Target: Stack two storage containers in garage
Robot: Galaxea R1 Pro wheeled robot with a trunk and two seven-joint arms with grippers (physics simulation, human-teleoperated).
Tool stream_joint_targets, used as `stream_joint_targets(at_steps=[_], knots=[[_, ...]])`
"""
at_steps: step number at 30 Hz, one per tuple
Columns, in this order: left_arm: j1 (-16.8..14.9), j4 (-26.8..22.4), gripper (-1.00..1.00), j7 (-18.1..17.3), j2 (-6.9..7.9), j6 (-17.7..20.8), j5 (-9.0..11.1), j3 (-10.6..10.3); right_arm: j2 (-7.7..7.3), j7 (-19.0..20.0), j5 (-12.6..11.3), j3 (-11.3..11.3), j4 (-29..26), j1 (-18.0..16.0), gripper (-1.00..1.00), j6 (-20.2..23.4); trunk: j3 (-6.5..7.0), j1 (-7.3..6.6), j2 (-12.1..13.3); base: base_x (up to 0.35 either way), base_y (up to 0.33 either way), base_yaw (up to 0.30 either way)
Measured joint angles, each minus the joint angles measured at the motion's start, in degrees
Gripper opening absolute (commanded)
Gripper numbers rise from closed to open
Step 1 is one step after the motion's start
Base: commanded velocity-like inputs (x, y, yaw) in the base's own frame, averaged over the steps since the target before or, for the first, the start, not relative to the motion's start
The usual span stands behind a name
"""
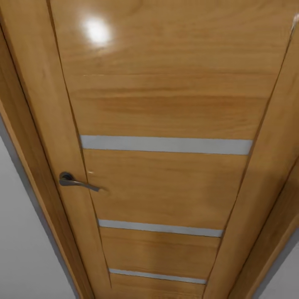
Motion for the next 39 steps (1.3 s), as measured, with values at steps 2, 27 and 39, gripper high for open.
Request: stream_joint_targets(at_steps=[2,27,39], knots=[[0.0,0.0,1.00,0.0,0.00,0.0,0.0,0.0,0.00,0.0,0.0,0.0,0.0,0.0,1.00,0.0,0.00,0.00,0.0,0.000,0.000,-0.267],[0.0,0.0,1.00,-0.1,0.00,0.0,0.0,-0.1,0.00,0.0,0.0,0.0,0.0,0.0,1.00,0.0,0.00,-0.03,0.0,0.103,0.089,-0.087],[0.0,0.0,1.00,-0.1,0.00,0.0,-0.1,-0.1,0.00,0.0,0.0,0.0,0.0,0.0,1.00,0.0,0.00,0.00,0.0,0.051,0.040,0.000]])
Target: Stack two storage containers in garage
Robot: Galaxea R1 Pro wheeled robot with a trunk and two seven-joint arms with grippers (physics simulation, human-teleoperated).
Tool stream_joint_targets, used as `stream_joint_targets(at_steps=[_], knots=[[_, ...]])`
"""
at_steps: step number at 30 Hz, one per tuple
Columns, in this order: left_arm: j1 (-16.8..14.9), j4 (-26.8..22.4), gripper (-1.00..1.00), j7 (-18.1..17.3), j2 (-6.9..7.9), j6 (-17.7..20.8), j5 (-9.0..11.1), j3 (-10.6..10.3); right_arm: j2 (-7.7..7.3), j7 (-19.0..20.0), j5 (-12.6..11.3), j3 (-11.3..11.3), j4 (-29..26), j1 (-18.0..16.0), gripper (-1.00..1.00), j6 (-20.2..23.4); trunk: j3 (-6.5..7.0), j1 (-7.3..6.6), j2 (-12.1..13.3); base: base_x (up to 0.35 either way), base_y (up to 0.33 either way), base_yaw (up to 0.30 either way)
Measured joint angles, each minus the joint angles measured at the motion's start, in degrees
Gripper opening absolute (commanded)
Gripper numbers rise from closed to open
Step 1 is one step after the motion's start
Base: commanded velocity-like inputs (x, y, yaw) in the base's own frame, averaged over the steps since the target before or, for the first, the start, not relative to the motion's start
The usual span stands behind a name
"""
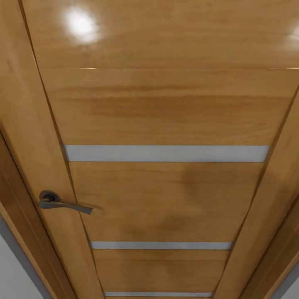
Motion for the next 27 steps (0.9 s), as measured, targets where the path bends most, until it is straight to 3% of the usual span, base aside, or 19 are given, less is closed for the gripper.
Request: stream_joint_targets(at_steps=[9,27], knots=[[0.0,0.0,1.00,0.0,0.00,0.0,0.1,0.1,0.00,0.0,0.0,0.0,0.0,0.0,1.00,0.0,0.00,0.01,0.0,-0.024,0.001,0.000],[0.0,0.0,1.00,0.0,0.00,0.0,0.0,0.1,0.00,0.0,0.0,0.0,0.0,0.0,1.00,0.0,0.00,0.02,0.0,-0.272,0.000,0.000]])
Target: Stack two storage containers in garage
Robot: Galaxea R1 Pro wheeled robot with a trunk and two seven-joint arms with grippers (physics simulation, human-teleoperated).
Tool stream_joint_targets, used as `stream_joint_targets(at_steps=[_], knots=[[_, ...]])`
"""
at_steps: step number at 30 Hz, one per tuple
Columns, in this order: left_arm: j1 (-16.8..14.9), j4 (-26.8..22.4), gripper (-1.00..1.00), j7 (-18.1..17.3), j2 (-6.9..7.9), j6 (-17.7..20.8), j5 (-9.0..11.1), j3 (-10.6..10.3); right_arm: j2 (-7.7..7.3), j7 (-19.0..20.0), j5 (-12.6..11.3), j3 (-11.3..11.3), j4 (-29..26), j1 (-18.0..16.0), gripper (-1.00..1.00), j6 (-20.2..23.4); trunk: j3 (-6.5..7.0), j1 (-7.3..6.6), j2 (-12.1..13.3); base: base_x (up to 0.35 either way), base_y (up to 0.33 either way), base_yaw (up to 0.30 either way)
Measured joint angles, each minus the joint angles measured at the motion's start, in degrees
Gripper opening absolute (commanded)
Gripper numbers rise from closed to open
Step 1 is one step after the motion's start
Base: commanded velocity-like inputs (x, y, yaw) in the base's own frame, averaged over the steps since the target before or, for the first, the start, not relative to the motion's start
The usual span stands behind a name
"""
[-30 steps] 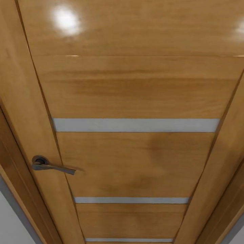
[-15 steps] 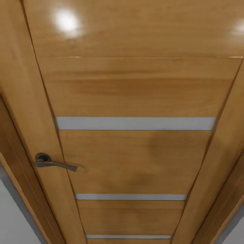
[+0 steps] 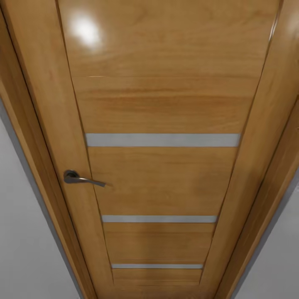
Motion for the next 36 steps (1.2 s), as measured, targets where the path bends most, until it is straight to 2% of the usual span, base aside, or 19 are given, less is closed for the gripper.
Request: stream_joint_targets(at_steps=[36], knots=[[0.0,0.0,1.00,0.0,0.00,0.0,0.1,0.3,0.00,0.0,0.0,0.0,0.0,0.0,1.00,0.0,0.00,-0.02,0.0,-0.006,0.000,0.000]])
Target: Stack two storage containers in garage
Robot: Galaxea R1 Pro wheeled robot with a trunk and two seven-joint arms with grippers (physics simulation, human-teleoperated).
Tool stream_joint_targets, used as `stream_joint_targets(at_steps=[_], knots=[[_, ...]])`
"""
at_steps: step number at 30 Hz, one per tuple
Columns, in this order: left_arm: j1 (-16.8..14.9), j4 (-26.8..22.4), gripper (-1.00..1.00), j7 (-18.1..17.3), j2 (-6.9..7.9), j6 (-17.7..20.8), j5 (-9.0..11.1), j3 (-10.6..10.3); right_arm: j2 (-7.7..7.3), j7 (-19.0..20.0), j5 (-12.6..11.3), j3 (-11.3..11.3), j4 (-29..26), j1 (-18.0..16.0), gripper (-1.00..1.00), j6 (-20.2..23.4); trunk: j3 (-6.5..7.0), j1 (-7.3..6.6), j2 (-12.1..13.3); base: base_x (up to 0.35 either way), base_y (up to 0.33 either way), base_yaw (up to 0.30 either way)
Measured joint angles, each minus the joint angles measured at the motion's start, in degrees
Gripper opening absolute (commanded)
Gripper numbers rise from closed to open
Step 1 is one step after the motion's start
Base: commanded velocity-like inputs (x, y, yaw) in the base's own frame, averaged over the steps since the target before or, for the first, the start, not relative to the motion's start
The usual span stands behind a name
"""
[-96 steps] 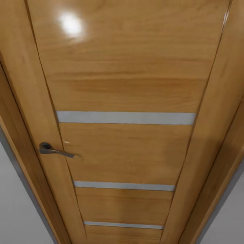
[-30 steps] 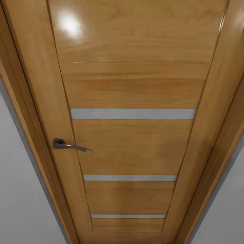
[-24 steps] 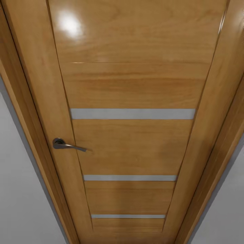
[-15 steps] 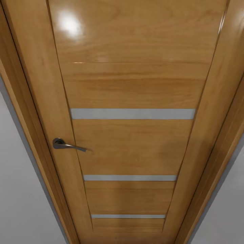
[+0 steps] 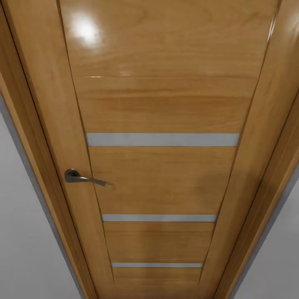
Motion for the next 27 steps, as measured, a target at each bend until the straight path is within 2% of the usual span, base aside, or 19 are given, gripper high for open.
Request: stream_joint_targets(at_steps=[7,17,27], knots=[[0.0,0.0,1.00,0.0,0.08,-0.1,0.1,0.1,0.00,0.1,0.0,0.0,0.0,0.0,1.00,0.1,0.00,0.00,0.0,0.000,0.000,0.006],[0.0,0.0,1.00,0.0,0.01,-0.1,0.2,0.1,0.00,0.2,0.0,0.0,0.0,0.0,1.00,0.0,-0.31,0.00,0.0,0.000,0.000,0.131],[0.0,0.0,1.00,0.0,0.00,0.0,0.2,0.0,0.00,0.2,0.0,0.0,0.0,0.0,1.00,0.0,-0.38,0.00,0.0,0.000,0.000,0.017]])
